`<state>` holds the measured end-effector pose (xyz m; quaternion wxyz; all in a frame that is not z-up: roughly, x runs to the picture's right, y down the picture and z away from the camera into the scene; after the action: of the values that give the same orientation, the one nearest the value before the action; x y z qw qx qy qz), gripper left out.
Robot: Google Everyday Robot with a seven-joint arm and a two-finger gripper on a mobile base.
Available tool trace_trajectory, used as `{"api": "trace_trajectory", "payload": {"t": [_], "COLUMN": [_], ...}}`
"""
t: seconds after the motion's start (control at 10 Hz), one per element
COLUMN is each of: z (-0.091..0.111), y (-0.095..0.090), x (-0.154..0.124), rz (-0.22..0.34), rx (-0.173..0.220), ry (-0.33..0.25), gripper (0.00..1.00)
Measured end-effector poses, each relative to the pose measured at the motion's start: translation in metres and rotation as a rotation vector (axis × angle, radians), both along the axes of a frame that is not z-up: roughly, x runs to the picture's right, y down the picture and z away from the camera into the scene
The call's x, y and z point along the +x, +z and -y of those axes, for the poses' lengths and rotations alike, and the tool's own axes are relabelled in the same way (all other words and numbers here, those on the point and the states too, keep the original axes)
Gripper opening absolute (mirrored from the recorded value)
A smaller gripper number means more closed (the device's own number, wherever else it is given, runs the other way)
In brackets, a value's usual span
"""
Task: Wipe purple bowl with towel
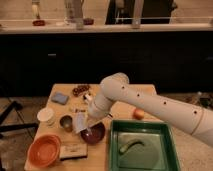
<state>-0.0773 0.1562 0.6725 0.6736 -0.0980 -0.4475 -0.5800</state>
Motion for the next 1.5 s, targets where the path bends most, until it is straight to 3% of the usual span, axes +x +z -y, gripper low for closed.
{"api": "trace_trajectory", "payload": {"t": [0.6, 0.8, 0.9, 1.1, 1.3, 1.5], "z": [0.0, -0.007, -0.019, -0.051, -0.064, -0.067], "y": [0.0, 0.003, 0.006, 0.015, 0.016, 0.018], "x": [-0.001, -0.001, -0.003, -0.002, -0.005, 0.0], "rz": [-0.001, -0.025, -0.045, -0.138, -0.26, -0.302], "rx": [0.0, -0.028, -0.052, -0.096, -0.112, -0.126], "ry": [-0.004, -0.032, -0.057, -0.131, -0.23, -0.237], "gripper": [0.0, 0.0, 0.0, 0.0, 0.0, 0.0]}}
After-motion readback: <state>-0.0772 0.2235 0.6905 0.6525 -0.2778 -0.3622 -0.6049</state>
